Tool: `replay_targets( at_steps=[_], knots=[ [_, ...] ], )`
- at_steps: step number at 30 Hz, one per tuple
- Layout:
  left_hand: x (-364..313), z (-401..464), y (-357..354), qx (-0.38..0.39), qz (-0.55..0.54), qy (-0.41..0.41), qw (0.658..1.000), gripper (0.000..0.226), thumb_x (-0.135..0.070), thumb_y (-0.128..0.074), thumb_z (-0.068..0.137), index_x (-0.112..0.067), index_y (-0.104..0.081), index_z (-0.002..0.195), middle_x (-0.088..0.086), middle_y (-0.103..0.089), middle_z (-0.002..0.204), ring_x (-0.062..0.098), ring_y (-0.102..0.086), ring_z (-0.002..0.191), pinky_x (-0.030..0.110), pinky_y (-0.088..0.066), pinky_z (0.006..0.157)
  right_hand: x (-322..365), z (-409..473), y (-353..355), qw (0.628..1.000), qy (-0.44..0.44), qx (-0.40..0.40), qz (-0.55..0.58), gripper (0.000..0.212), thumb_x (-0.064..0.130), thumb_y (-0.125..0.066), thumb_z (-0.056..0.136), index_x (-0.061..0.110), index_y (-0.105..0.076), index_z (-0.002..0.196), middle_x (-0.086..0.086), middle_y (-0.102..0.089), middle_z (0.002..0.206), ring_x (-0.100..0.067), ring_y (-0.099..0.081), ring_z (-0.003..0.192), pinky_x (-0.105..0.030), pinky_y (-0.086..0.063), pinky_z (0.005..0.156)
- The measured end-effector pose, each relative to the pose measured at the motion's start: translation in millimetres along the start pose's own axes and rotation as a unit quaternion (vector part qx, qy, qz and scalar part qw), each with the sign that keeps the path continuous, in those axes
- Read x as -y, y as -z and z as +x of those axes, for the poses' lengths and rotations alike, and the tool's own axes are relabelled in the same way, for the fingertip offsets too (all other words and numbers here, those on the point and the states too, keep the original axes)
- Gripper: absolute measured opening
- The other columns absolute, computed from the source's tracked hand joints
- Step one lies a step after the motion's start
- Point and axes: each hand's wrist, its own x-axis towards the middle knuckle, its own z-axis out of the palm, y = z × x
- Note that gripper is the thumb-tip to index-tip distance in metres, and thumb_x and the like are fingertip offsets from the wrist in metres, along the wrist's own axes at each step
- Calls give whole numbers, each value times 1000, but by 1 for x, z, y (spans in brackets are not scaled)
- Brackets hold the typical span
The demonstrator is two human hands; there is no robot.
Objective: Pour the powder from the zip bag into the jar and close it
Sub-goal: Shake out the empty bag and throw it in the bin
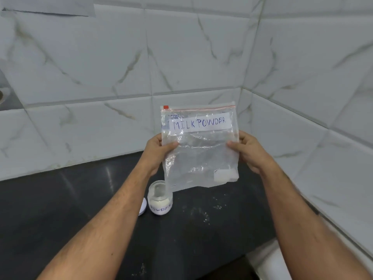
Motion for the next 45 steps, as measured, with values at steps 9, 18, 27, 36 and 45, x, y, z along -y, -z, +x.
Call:
replay_targets(
  at_steps=[9, 18, 27, 36, 45],
  knots=[
    [30, -12, -78, 116, 46, 41, 991, 47, 10, -64, 86, -11, -60, 128, 10, -72, 120, 30, -70, 108, 44, -57, 91, -7, -54, 75, 993, -32, -107, 25, 22, -2, -62, 92, 10, -69, 109, -10, -78, 97, -24, -74, 82, -38, -62, 74],
    [57, -51, -177, 102, -29, 119, 987, 28, 5, -60, 91, -3, -67, 117, 19, -73, 111, 30, -74, 90, 41, -60, 73, -20, -132, 160, 982, -69, -158, 73, 27, -5, -59, 87, 13, -75, 99, -12, -77, 96, -35, -67, 92, -52, -49, 91],
    [115, -111, -249, 92, -36, 291, 952, 26, -11, -55, 98, -1, -65, 120, 17, -72, 111, 30, -69, 98, 45, -60, 80, -34, -211, 223, 980, -82, -168, 70, 27, -10, -52, 93, 2, -75, 87, -13, -76, 86, -26, -72, 78, -38, -61, 74],
    [146, -163, -298, 59, -107, 335, 934, 18, -21, -58, 98, -7, -69, 95, 19, -72, 102, 32, -72, 80, 43, -61, 69, -51, -287, 267, 972, -128, -174, 91, 61, -18, -40, 92, 17, -72, 55, -12, -75, 77, -24, -73, 68, -30, -59, 53],
    [165, -189, -331, 230, 20, 397, 889, 39, -20, -56, 99, -6, -55, 136, 16, -73, 114, 28, -73, 96, 43, -62, 81, -70, -344, 295, 959, -159, -202, 119, 55, -20, -38, 89, 10, -78, 66, -11, -76, 78, -24, -71, 70, -29, -59, 54]
  ],
)
